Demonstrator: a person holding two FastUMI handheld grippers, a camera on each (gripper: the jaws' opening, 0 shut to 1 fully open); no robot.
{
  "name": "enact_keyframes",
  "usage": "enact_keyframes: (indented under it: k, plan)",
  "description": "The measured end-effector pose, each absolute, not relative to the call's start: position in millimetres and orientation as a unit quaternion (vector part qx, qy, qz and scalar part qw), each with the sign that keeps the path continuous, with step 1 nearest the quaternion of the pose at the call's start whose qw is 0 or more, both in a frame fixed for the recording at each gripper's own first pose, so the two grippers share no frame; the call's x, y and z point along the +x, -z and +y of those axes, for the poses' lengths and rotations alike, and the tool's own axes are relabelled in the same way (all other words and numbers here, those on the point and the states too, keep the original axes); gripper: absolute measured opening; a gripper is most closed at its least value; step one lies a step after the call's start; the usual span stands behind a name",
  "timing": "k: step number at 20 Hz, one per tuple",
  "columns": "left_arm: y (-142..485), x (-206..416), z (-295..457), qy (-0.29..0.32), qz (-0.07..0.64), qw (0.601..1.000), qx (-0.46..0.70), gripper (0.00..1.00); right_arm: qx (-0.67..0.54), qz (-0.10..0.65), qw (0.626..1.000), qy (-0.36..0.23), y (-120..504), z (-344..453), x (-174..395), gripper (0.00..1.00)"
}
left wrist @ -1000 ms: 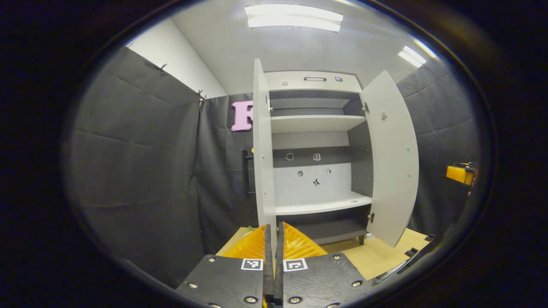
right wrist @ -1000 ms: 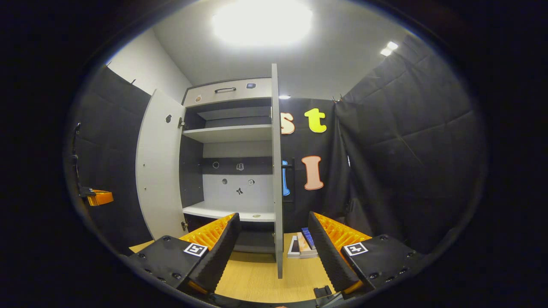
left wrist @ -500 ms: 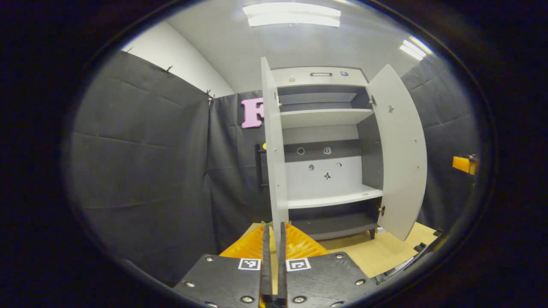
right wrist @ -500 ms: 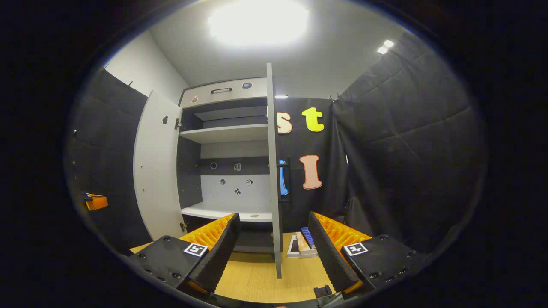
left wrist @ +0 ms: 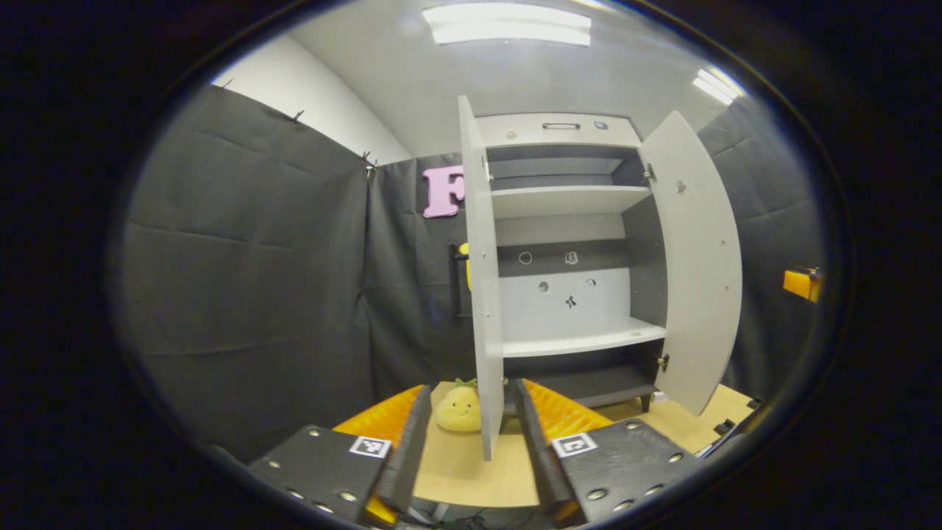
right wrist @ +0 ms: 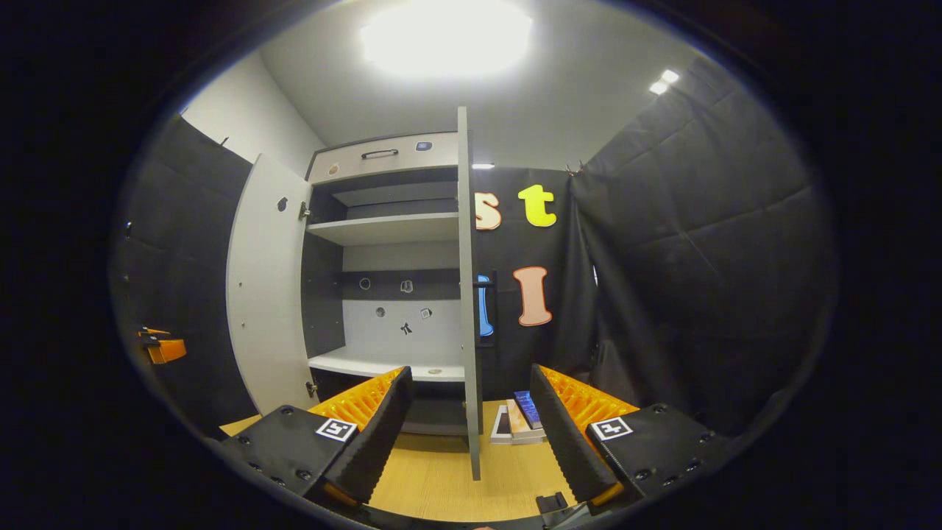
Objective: Open the right door of the double-door shoe cabinet with the right hand, and open the left door with the left hand.
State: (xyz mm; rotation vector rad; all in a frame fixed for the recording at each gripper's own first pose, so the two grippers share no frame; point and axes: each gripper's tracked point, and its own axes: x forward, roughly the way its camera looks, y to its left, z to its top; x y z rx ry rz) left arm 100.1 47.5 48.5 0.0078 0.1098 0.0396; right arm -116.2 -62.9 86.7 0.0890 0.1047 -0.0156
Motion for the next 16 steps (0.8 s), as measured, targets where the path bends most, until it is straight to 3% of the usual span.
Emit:
enact_keyframes:
  k: [2,16]
  plan:
    - [-55,102,50,-0.020,0.041,0.999,0.014,0.84,0.043,0.050,0.998,0.010,-88,-65,-117,0.99]
    - [-68,105,52,-0.036,0.013,0.999,0.025,0.83,0.033,0.051,0.998,0.009,-86,-71,-114,0.99]
